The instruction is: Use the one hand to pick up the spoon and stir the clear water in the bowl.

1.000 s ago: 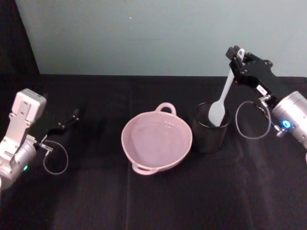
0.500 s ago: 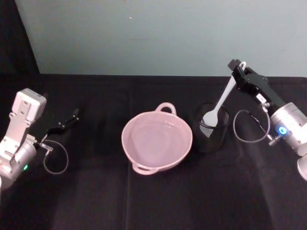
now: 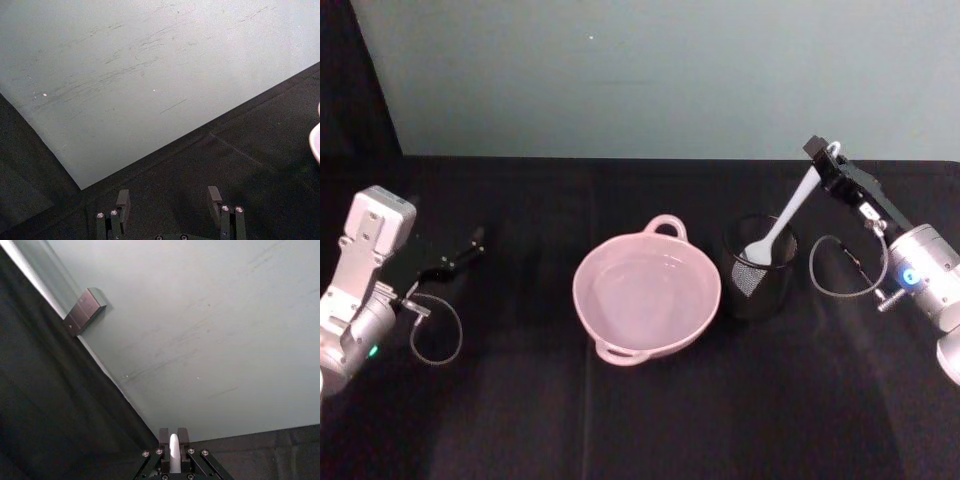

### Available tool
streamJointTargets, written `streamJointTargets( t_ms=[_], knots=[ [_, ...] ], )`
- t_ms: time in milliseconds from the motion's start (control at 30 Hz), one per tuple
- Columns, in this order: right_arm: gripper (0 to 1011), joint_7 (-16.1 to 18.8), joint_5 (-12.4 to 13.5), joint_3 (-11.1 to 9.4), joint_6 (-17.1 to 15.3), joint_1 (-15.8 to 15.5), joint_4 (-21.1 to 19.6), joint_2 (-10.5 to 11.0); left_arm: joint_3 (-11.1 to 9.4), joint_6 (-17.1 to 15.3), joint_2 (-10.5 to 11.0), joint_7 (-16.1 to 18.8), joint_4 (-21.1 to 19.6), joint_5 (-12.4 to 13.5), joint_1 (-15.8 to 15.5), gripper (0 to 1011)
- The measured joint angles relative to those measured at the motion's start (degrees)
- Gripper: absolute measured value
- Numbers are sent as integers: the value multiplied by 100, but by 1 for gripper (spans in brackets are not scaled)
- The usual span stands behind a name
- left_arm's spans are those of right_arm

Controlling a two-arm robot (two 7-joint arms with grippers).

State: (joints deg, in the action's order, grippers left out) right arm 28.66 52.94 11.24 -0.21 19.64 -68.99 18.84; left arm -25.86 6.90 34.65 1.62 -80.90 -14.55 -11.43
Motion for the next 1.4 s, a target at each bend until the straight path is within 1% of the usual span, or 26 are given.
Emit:
streamJointTargets(
  t_ms=[33,233,267,333,633,700,767,800,833,933,1000,1067,1100,1133,1200,1233,1333,1367,1400],
  knots=[
    [114,0,0,0,0,0,0,0,0,0,0,0,0,0,0,1011],
    [114,16,261,25,-77,36,150,-24,0,0,0,0,0,0,0,1011],
    [114,16,261,25,-77,36,150,-24,0,0,0,0,0,0,0,1011],
    [114,16,339,45,-93,36,178,-24,0,0,0,0,0,0,0,1011],
    [114,20,483,136,-87,63,256,-7,0,0,0,0,0,0,0,1011],
    [130,8,496,162,-70,62,256,6,0,0,0,0,0,0,0,1011],
    [162,-9,499,178,-52,60,257,16,0,0,0,0,0,0,0,1011],
    [217,-32,499,193,-41,59,260,28,0,0,0,0,0,0,0,1011],
    [226,-36,499,200,-39,58,263,34,0,0,0,0,0,0,0,1011],
    [332,-76,506,216,-27,48,278,48,0,0,0,0,0,0,0,1011],
    [367,-91,513,219,-22,40,278,54,0,0,0,0,0,0,0,1011],
    [451,-125,522,222,-18,27,278,63,0,0,0,0,0,0,0,1011],
    [473,-130,525,223,-18,22,278,66,0,0,0,0,0,0,0,1011],
    [534,-150,532,224,-17,8,274,74,0,0,0,0,0,0,0,1011],
    [568,-166,538,226,-17,-12,257,84,0,0,0,0,0,0,0,1011],
    [627,-178,545,227,-17,-40,226,97,0,0,0,0,0,0,0,1011],
    [696,-214,553,228,-17,-119,135,123,0,0,0,0,0,0,0,1011],
    [754,-231,558,228,-16,-189,42,146,0,0,0,0,0,0,0,1011],
    [767,-248,562,228,-13,-230,-10,160,0,0,0,0,0,0,0,1011]
  ],
)
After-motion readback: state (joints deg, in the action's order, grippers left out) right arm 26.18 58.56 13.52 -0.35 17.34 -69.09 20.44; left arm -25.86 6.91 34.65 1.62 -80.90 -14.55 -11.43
